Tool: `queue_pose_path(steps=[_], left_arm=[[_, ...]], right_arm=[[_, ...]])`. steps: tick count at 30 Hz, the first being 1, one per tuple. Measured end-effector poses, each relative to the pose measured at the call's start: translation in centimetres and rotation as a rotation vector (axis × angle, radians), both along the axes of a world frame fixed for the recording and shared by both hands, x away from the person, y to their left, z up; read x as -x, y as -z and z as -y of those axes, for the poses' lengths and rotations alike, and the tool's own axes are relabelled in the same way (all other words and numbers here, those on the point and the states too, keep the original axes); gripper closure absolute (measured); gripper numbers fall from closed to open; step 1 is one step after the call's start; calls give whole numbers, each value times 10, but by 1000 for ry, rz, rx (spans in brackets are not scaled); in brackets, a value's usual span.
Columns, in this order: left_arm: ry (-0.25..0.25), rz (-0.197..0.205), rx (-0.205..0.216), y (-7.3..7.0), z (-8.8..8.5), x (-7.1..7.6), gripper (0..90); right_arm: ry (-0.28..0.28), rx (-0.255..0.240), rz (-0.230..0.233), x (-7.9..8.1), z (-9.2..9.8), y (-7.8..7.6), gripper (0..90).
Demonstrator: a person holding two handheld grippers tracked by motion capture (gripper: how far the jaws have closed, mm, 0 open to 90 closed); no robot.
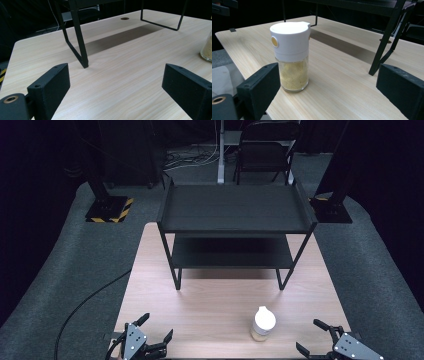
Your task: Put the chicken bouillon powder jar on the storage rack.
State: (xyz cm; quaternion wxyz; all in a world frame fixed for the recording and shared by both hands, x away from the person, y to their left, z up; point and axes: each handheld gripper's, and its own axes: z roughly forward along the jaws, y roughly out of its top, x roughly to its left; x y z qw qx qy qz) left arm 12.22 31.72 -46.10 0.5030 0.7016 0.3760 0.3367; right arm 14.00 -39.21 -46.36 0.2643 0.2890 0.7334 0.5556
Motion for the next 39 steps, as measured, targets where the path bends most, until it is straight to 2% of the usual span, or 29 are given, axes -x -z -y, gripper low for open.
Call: queue_pose_path(steps=[14,25,30,33,38,39], left_arm=[[3,-3,-3,0,1,-1,76],[3,-3,-7,0,2,-1,77],[-2,-2,-5,0,2,0,76],[-3,-3,-3,0,1,0,76],[-2,-4,-5,0,2,0,76],[-1,-4,-5,0,2,0,76]], right_arm=[[-12,1,0,1,-4,0,26],[-53,31,-7,-5,-20,-3,26],[-91,54,-13,-18,-38,-9,25],[-122,67,-33,-27,-45,-12,33],[-139,80,-48,-38,-55,-15,36],[-140,70,-57,-41,-56,-15,36]])
